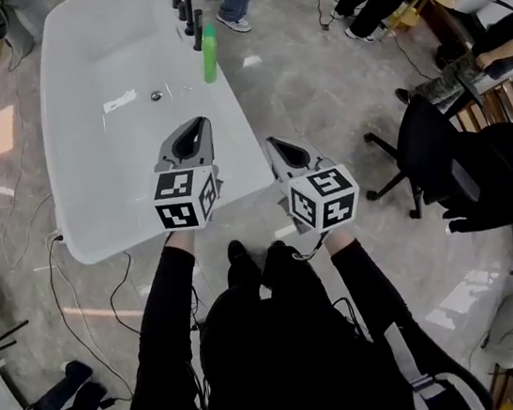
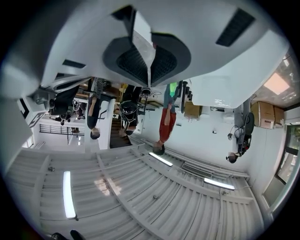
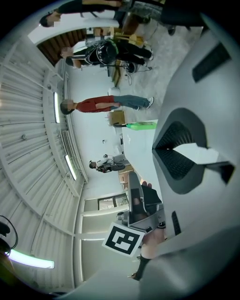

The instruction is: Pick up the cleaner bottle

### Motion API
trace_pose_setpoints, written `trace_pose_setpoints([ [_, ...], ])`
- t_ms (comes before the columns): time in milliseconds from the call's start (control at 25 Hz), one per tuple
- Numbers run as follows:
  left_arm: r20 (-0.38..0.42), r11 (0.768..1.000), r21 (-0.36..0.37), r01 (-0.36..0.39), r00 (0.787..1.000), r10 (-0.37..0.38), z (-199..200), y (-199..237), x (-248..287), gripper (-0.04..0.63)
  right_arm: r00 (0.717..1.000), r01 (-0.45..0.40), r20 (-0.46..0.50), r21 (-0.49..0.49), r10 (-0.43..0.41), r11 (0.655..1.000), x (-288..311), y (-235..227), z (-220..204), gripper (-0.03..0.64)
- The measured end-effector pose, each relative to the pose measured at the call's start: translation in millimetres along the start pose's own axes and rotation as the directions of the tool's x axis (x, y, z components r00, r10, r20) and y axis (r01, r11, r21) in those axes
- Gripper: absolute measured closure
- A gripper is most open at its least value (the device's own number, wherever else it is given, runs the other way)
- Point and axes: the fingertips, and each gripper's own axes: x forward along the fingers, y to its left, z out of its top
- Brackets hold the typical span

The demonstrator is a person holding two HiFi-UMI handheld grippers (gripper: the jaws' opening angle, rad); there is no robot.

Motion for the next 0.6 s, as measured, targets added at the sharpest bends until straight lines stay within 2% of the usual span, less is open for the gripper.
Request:
trace_pose_setpoints([
  [240, -0.002, 1.0, -0.017, -0.019, 1.0, 0.019, -0.1, 19.4, 19.0, 0.583, 0.999, -0.007, -0.032, -0.012, 0.007, 1.0, 22.3, -4.5, 0.5, 0.615],
  [600, -0.046, 0.999, -0.03, -0.038, 0.998, 0.036, -6.9, 35.9, 57.6, 0.515, 0.999, -0.034, -0.035, -0.007, 0.034, 0.999, 53.8, -26.7, 12.6, 0.615],
])
